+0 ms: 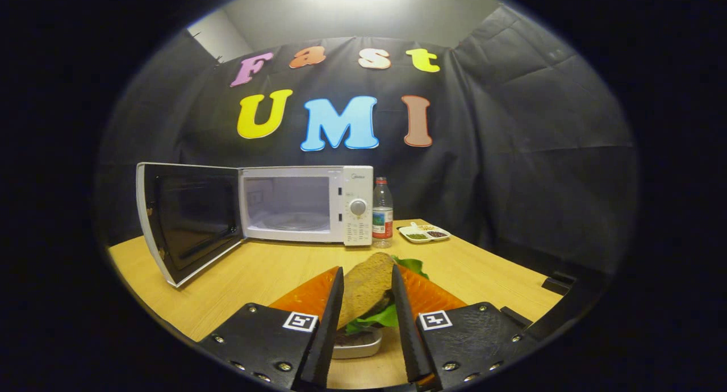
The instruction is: Open the microwave, put the food inside, and close the microwave door.
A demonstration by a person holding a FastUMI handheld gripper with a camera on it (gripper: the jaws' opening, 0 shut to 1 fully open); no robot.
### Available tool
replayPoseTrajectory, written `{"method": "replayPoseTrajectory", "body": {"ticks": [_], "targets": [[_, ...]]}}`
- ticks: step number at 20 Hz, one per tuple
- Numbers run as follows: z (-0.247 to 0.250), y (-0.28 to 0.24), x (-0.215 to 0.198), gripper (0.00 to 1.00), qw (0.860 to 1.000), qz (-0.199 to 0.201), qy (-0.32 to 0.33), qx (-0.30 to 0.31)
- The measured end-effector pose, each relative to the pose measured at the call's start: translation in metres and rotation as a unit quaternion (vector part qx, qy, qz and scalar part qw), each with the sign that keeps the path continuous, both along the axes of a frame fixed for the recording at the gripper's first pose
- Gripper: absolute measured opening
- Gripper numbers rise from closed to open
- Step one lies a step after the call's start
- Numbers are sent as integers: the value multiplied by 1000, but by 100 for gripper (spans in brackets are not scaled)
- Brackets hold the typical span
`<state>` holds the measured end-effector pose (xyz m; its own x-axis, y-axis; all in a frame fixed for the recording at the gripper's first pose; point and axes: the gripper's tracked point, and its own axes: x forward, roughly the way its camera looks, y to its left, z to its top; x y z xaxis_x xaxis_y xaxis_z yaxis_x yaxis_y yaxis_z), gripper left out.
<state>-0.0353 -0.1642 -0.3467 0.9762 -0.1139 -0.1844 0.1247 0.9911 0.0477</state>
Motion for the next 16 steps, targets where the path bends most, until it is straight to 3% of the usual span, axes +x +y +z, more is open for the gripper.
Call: {"method": "replayPoseTrajectory", "body": {"ticks": [3,8,11,16], "targets": [[-8,-24,0,50,999,-28,-4,31],[-13,-24,-3,55,992,-26,-17,118],[-3,-44,-5,55,987,-60,-43,141],[-17,-22,-12,55,980,-18,-19,198]]}}
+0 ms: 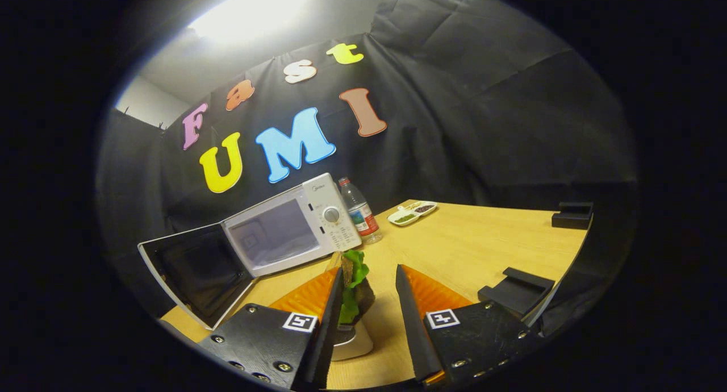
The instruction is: Open the microwave, put the food inside, and close the microwave door.
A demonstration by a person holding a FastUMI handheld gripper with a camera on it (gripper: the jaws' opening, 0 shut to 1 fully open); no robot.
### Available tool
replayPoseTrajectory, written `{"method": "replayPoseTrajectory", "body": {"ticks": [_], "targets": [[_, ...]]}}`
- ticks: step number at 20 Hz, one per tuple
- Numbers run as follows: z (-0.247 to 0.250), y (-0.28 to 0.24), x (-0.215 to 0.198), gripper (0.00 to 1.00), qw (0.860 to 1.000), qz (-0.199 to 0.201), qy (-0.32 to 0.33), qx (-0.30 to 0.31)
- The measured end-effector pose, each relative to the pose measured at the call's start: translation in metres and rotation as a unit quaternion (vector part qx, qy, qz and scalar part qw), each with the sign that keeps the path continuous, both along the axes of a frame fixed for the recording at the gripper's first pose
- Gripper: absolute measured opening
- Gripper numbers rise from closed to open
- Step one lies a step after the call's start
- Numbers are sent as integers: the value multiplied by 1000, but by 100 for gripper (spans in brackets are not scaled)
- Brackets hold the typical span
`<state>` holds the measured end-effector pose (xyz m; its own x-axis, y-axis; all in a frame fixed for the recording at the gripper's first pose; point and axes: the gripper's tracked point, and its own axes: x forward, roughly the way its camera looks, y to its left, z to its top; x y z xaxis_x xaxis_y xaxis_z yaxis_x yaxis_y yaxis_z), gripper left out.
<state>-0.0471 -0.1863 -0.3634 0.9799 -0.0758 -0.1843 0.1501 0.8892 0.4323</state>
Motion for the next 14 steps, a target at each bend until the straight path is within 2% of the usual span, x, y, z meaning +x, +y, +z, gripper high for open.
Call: {"method": "replayPoseTrajectory", "body": {"ticks": [4,9,12,13,14], "targets": [[-6,16,5,55,1000,29,3,4],[-16,23,15,55,998,38,16,38],[-21,37,19,55,997,64,24,43],[-16,41,16,46,996,74,20,45],[-17,41,20,47,996,77,23,44]]}}
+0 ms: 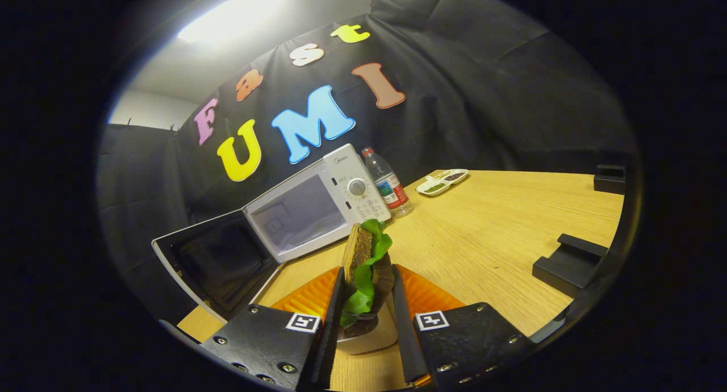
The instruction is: Open the microwave, put the food inside, and close the microwave door.
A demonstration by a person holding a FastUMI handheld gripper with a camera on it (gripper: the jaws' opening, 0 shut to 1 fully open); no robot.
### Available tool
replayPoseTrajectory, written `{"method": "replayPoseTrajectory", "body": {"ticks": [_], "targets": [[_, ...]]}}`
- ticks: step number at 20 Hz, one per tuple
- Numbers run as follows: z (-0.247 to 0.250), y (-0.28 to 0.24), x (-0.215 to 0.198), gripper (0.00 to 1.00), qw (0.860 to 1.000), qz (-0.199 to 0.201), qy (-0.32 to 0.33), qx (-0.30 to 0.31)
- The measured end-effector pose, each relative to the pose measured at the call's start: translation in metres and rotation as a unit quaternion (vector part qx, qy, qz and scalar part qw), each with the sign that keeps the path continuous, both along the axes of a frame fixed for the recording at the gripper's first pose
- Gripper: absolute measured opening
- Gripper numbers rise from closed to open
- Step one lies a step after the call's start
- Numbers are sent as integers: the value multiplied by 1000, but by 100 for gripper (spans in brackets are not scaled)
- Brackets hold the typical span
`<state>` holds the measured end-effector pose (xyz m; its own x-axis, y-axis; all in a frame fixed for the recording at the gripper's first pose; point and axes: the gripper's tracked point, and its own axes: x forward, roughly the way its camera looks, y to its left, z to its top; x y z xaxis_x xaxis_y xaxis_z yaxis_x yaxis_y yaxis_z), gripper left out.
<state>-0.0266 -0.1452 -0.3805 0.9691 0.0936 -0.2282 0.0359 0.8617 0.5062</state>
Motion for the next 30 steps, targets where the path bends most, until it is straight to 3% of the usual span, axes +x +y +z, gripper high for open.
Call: {"method": "replayPoseTrajectory", "body": {"ticks": [2,11,16,22,30], "targets": [[4,1,4,24,1000,-1,3,-22],[65,23,14,24,992,17,-19,-124],[101,64,27,24,982,40,-41,-182],[127,130,77,24,966,54,-68,-244],[115,201,161,24,957,63,-66,-277]]}}
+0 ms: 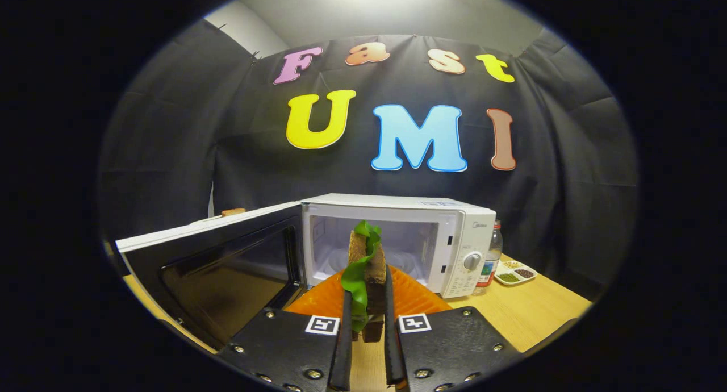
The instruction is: Open the microwave, put the food inside, and close the microwave door.
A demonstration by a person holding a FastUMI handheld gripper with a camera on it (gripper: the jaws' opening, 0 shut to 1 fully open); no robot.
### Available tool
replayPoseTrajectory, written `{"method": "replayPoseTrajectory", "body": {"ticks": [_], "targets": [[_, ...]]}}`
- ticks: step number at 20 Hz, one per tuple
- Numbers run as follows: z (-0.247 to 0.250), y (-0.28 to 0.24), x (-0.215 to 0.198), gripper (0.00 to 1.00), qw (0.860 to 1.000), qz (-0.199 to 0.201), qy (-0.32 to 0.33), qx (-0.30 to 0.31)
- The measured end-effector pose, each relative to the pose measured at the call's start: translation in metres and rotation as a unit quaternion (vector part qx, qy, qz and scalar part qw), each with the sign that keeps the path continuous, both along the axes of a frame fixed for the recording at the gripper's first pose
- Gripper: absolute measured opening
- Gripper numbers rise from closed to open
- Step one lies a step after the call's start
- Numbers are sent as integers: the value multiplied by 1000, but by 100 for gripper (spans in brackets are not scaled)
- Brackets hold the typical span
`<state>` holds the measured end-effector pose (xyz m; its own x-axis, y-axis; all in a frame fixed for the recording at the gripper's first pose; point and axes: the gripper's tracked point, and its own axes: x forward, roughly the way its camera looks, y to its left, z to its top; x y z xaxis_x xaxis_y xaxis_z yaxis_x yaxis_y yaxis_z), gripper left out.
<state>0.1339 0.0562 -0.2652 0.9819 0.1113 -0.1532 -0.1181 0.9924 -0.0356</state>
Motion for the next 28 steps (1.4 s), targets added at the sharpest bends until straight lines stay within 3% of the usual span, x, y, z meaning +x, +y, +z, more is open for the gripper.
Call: {"method": "replayPoseTrajectory", "body": {"ticks": [20,28], "targets": [[-59,54,202,24,999,-43,20,16],[-57,74,250,24,997,-23,12,67]]}}
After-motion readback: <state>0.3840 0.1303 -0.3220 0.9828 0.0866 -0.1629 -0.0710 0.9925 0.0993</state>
